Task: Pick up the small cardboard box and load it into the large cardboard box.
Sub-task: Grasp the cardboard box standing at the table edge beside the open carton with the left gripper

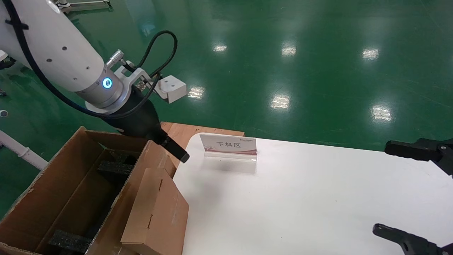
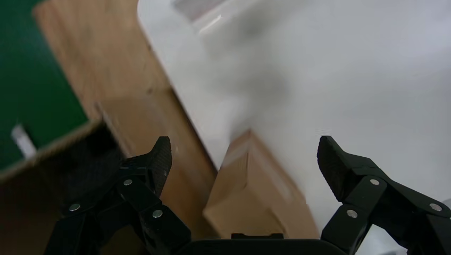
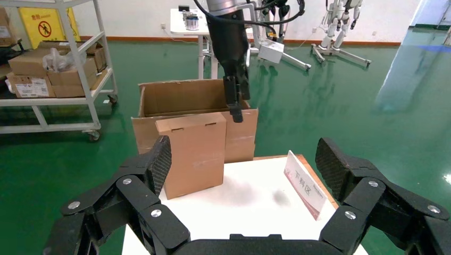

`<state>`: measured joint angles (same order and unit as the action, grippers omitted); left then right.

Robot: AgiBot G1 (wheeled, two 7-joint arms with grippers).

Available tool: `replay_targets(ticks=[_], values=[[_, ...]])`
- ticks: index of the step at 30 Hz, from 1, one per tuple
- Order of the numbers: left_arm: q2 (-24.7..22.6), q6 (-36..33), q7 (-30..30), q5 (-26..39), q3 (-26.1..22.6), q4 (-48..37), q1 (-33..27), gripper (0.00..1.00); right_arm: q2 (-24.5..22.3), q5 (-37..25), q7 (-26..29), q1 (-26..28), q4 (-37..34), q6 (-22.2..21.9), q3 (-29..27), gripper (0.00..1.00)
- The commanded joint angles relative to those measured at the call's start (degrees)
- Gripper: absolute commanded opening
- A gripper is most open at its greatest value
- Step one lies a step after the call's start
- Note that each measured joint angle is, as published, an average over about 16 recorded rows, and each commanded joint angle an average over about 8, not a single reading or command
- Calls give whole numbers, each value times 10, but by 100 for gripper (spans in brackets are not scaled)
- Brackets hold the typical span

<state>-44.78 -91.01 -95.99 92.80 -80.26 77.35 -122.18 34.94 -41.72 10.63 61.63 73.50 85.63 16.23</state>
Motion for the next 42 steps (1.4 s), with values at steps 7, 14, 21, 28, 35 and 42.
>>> replay_targets(ticks=[7, 14, 21, 28, 35, 42], values=[[-14, 6, -66, -53, -119, 2, -59, 100, 0, 0, 0, 0, 0, 0, 0, 100], [-18, 14, -94, -81, -186, 3, -84, 100, 0, 0, 0, 0, 0, 0, 1, 100], [-12, 22, -108, -96, -227, 3, -92, 100, 0, 1, 0, 0, 0, 0, 1, 100], [1, 33, -103, -113, -249, 3, -89, 100, 0, 1, -1, 0, 0, -1, 1, 100], [9, 42, -94, -122, -263, 2, -79, 100, -1, 1, -1, 0, 0, -1, 1, 100], [16, 52, -82, -129, -269, 2, -74, 100, -1, 1, -1, 0, 0, -1, 2, 100]])
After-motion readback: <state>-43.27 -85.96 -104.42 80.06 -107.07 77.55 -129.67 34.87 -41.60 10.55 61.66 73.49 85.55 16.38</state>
